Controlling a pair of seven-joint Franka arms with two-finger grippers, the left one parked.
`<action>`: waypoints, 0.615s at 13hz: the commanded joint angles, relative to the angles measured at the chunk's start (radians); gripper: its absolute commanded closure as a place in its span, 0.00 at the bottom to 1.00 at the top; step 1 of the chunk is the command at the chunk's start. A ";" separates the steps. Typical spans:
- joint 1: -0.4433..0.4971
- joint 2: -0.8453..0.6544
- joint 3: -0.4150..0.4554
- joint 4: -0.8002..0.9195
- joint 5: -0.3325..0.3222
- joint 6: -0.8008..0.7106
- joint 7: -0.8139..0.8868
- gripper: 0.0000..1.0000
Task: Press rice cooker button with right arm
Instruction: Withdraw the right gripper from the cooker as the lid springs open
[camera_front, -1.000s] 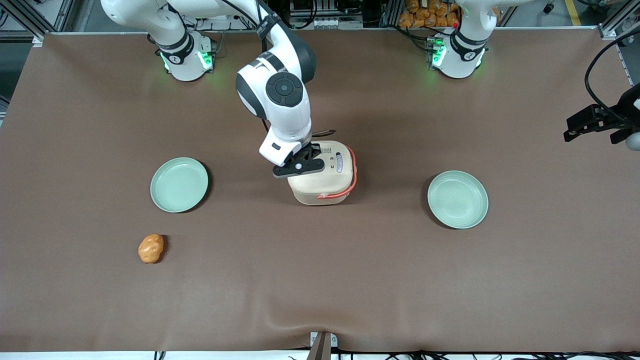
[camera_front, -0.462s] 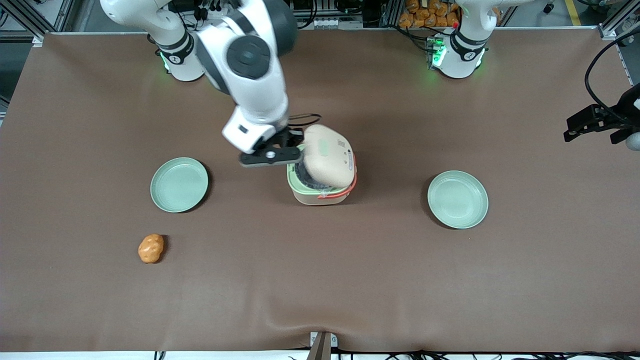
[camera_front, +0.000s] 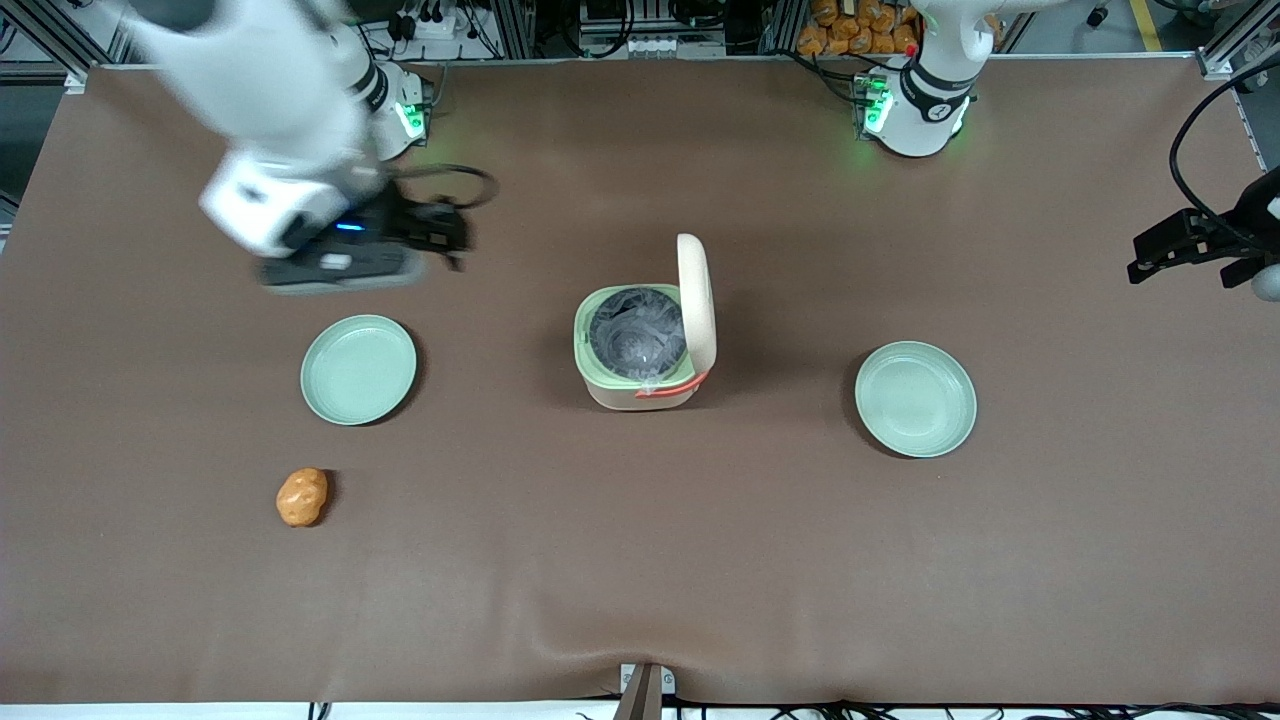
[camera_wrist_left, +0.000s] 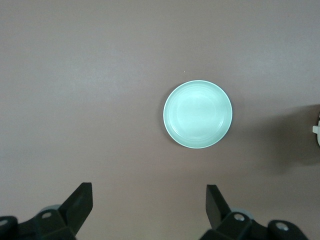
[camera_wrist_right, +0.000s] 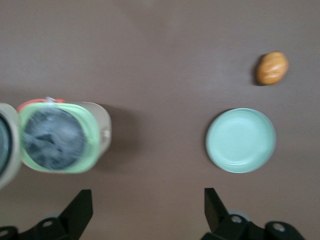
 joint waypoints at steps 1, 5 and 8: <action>-0.138 -0.067 0.009 -0.020 0.001 -0.083 -0.150 0.00; -0.251 -0.125 -0.002 -0.022 -0.103 -0.119 -0.283 0.00; -0.348 -0.142 -0.028 -0.033 -0.088 -0.111 -0.401 0.00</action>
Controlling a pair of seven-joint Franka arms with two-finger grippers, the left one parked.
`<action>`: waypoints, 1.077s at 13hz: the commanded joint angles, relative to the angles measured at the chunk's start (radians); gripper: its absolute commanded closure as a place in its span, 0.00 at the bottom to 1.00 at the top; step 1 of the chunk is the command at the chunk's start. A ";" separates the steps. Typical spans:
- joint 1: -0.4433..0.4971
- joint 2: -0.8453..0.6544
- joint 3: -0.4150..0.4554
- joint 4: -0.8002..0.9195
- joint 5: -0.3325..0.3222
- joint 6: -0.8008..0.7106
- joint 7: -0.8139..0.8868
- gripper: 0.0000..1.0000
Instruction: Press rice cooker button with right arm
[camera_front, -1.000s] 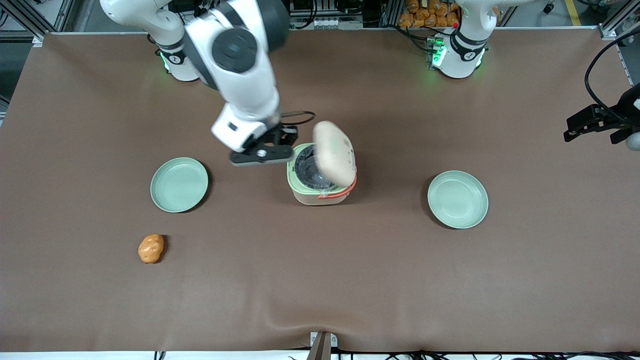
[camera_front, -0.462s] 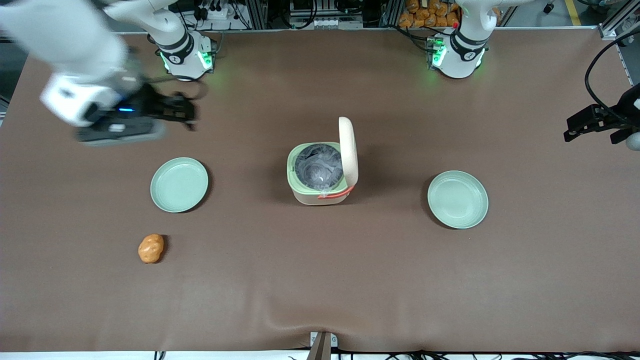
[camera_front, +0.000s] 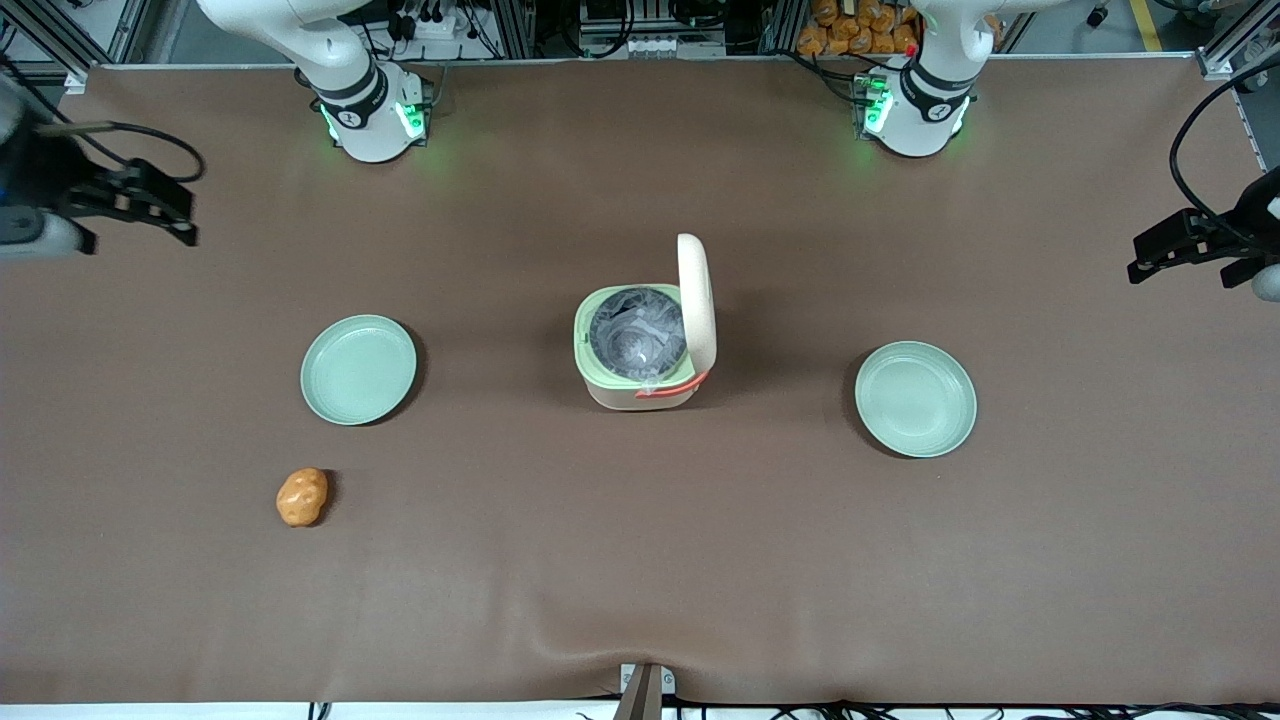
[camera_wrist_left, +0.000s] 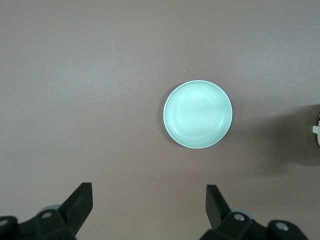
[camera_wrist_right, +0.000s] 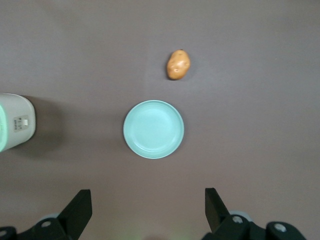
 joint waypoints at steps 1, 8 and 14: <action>-0.087 -0.029 0.006 -0.036 -0.006 0.006 -0.086 0.00; -0.115 -0.227 0.004 -0.384 -0.006 0.204 -0.086 0.00; -0.115 -0.201 0.007 -0.331 -0.015 0.196 -0.082 0.00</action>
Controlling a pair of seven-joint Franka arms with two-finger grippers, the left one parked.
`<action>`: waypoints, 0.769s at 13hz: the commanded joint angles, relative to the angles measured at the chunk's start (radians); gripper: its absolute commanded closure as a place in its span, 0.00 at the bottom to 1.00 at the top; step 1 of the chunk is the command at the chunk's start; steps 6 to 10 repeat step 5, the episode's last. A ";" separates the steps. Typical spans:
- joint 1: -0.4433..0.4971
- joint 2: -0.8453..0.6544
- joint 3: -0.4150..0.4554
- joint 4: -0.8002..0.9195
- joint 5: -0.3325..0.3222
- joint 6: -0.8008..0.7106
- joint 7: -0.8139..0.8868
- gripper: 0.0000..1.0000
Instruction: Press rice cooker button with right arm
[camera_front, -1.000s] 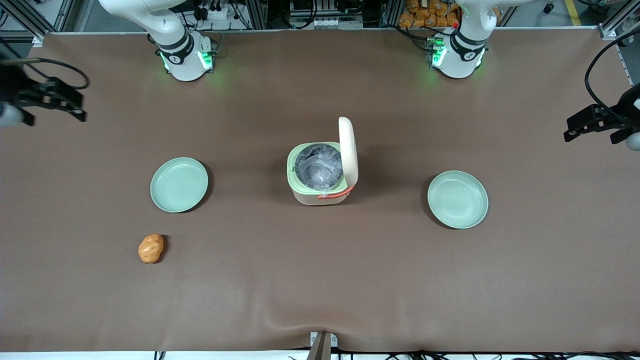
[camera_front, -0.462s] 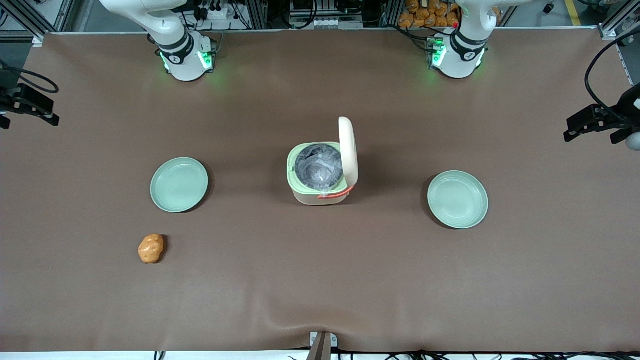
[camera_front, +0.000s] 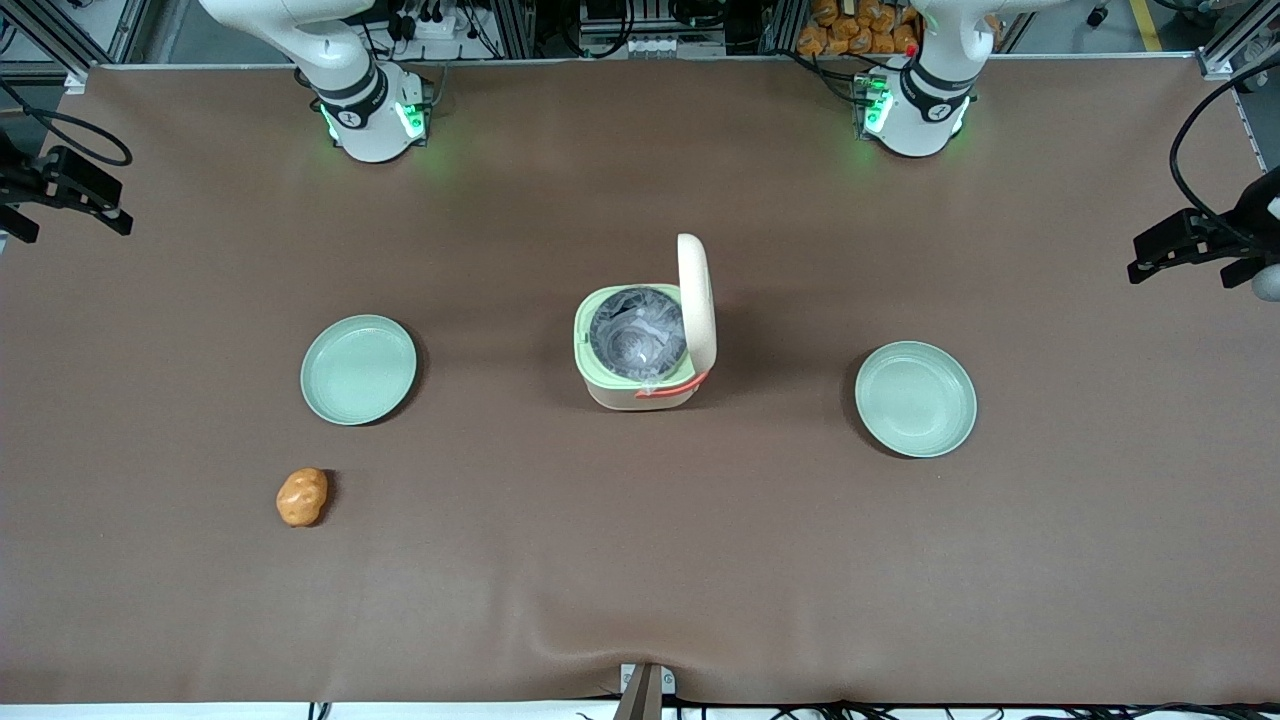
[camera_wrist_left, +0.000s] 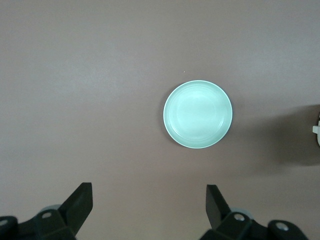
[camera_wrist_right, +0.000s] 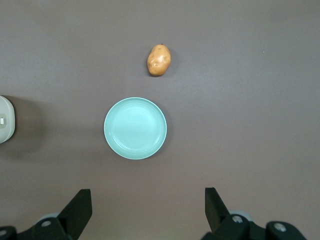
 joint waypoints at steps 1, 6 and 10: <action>-0.008 -0.008 0.007 -0.003 -0.017 0.007 -0.003 0.00; -0.005 -0.008 0.007 -0.003 -0.020 0.004 0.002 0.00; -0.005 -0.008 0.007 -0.003 -0.020 0.004 0.002 0.00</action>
